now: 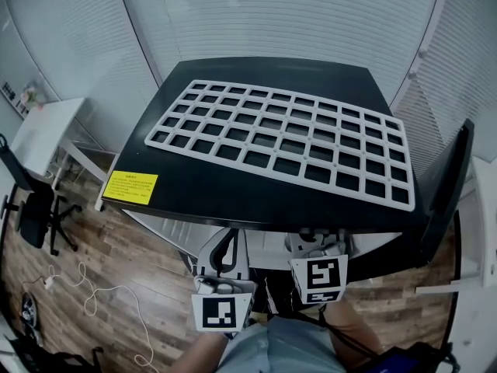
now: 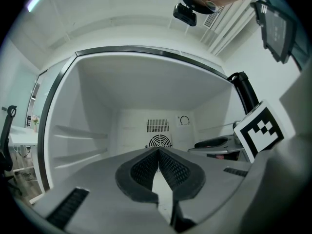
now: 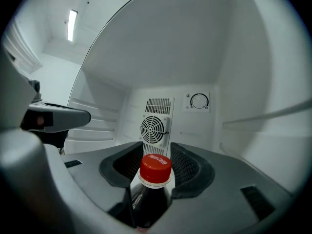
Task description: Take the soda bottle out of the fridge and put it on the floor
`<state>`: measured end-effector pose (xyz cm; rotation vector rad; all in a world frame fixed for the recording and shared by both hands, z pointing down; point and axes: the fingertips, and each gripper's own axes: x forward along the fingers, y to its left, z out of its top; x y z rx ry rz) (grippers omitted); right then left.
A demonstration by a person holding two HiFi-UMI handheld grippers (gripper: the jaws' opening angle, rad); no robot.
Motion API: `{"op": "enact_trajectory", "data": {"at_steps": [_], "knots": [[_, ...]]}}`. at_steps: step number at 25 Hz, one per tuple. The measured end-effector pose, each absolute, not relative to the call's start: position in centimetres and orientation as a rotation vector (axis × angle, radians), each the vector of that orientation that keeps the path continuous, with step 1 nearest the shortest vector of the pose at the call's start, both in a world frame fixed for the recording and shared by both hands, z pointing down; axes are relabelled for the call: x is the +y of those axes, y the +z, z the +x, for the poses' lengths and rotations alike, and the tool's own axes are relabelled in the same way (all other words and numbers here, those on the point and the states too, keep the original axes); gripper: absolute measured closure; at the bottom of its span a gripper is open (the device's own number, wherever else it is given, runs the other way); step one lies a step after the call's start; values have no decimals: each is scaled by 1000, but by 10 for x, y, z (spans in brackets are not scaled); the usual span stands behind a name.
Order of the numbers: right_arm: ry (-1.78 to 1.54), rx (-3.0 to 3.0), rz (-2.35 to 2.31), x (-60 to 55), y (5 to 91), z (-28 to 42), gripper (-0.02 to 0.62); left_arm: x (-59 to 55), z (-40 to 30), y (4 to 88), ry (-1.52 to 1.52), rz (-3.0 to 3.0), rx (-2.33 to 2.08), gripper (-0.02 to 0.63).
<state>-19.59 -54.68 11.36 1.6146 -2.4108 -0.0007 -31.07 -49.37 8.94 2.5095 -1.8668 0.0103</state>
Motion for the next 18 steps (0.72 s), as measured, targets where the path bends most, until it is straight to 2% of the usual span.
{"op": "enact_trajectory", "data": {"at_steps": [18], "knots": [[-33, -2389, 1526, -555, 118, -204, 499, -504, -312, 88, 9, 2506, -1878, 589]]}}
